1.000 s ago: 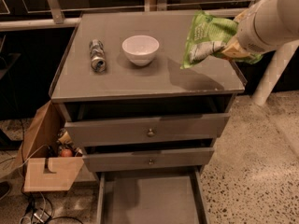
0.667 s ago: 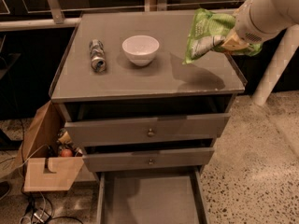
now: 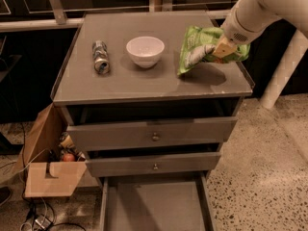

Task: Pick green rice chip bag from bottom drawer and place on counter

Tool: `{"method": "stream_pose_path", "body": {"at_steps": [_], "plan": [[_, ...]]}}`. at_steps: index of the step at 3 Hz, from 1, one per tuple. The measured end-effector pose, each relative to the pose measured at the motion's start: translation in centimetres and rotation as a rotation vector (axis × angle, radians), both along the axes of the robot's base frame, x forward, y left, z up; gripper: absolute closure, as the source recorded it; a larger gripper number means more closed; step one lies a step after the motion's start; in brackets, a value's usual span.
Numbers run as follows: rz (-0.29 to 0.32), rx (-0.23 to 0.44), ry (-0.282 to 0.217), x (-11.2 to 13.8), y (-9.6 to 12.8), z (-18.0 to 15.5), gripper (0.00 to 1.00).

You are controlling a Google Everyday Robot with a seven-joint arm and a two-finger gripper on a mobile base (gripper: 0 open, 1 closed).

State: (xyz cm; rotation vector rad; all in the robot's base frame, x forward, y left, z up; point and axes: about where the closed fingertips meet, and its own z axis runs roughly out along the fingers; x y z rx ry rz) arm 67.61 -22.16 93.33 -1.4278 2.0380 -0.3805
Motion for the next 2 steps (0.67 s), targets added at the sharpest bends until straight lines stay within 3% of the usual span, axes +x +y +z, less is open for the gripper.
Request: {"method": "stream_pose_path", "body": {"at_steps": [2], "plan": [[0.118,0.049,0.152,1.3,4.2,-5.3,1.00]]}}
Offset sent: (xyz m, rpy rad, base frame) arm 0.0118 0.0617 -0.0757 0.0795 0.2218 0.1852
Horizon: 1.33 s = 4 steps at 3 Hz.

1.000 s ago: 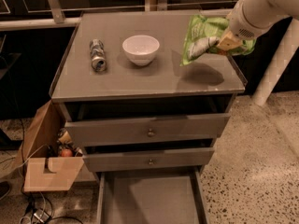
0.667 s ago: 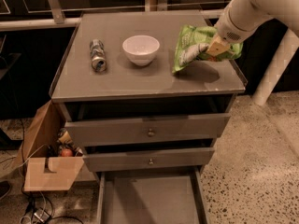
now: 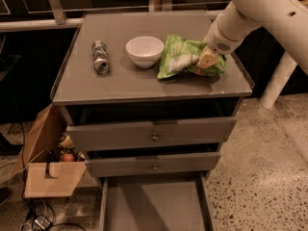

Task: Pick green rice chip bag from bottom drawer and place on counter

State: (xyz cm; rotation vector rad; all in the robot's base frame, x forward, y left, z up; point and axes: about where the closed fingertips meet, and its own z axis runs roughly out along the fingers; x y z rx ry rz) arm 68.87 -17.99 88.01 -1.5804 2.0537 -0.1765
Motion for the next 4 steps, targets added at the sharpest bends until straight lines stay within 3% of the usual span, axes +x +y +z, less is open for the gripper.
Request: {"method": "stream_pose_path", "body": {"at_steps": [1,4], "plan": [[0.001,0.001,0.003,-0.02,0.03,-0.13,0.81],[0.002,0.001,0.004,-0.02,0.03,-0.14,0.12]]}}
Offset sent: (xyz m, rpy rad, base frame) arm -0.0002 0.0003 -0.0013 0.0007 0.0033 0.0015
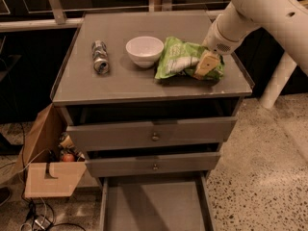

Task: Pick green rice chip bag from bottom drawer and place on counter

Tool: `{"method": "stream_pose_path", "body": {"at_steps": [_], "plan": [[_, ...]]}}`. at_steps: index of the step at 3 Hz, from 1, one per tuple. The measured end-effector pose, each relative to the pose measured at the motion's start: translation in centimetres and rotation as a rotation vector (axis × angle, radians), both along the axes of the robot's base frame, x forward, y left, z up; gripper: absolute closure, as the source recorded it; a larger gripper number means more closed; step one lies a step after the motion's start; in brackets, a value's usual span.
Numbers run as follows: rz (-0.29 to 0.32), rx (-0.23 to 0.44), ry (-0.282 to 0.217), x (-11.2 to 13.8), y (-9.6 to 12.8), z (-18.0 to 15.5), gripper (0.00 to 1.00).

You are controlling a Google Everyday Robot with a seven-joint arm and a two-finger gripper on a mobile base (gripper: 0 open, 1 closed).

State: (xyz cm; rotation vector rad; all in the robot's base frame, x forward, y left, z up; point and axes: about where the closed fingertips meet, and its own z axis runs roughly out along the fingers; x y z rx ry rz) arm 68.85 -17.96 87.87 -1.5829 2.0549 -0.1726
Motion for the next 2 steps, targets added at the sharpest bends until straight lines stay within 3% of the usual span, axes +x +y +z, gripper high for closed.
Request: {"method": "stream_pose_path", "body": {"at_steps": [1,2], "plan": [[0.000,0.000,0.000,0.00,0.00,0.00,0.00],[0.000,0.000,0.000,0.00,0.00,0.00,0.00]]}}
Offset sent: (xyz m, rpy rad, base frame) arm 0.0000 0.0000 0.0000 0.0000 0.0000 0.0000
